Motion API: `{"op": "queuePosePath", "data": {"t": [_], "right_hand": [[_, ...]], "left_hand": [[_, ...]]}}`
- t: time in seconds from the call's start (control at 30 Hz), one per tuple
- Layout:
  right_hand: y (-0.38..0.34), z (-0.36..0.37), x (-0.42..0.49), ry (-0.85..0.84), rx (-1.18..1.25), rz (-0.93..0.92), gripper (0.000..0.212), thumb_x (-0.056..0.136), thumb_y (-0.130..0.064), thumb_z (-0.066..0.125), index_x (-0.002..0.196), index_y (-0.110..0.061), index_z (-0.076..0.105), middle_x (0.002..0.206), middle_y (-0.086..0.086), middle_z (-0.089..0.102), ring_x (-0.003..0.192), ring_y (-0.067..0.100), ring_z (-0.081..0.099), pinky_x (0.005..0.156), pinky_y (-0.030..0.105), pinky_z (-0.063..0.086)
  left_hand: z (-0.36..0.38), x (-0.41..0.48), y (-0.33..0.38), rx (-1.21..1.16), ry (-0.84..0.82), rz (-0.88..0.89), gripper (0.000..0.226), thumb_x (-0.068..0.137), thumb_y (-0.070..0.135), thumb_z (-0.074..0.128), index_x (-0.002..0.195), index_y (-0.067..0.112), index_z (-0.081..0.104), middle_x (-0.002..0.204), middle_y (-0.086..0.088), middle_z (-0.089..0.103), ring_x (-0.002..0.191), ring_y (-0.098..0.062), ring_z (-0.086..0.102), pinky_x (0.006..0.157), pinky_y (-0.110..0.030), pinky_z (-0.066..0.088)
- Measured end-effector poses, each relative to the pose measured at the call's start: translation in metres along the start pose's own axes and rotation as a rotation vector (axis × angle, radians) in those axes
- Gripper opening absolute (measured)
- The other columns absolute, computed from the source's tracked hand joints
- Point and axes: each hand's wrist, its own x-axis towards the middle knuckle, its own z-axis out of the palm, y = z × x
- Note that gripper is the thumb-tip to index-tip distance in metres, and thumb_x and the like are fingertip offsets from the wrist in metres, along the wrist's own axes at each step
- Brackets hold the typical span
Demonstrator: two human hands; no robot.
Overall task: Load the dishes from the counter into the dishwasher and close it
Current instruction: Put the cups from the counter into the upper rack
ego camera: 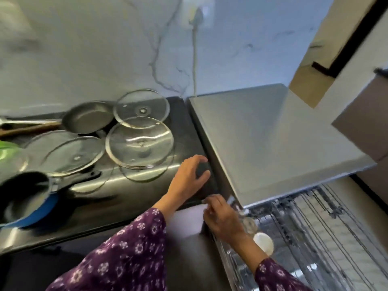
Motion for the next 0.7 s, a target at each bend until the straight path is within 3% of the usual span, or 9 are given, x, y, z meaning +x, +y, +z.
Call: {"op": "queuePosePath", "data": {"t": [0.23,0.43,0.7], "right_hand": [[-0.129,0.086,0.107,-0.109,0.131,-0.176,0.022,0.082,-0.018,0.059,0.104,-0.017,0.057,0.096,-0.006,0.056,0.076,0.002,0.055,0.071,0.017,0.050],[-0.252,0.190,0.177,-0.223,0.194,-0.344,0.028,0.077,-0.007,0.068,0.101,-0.018,0.059,0.088,-0.009,0.053,0.070,0.000,0.054,0.065,0.013,0.049],[-0.400,0.328,0.228,-0.441,0.213,-0.533,0.025,0.080,-0.016,0.068,0.103,-0.016,0.058,0.093,-0.006,0.053,0.079,0.007,0.052,0.071,0.018,0.047]], "left_hand": [[-0.189,-0.070,-0.088,0.107,0.277,-0.166,0.031,0.083,0.027,0.065,0.111,0.016,0.058,0.108,0.005,0.062,0.101,-0.009,0.057,0.089,-0.024,0.044],[-0.340,-0.180,-0.164,0.238,0.550,-0.395,0.027,0.080,0.019,0.070,0.105,0.011,0.062,0.098,0.002,0.063,0.091,-0.010,0.059,0.082,-0.015,0.041],[-0.478,-0.342,-0.254,0.352,0.829,-0.804,0.037,0.082,0.019,0.071,0.115,0.007,0.058,0.111,-0.008,0.063,0.105,-0.023,0.059,0.087,-0.032,0.045]]}}
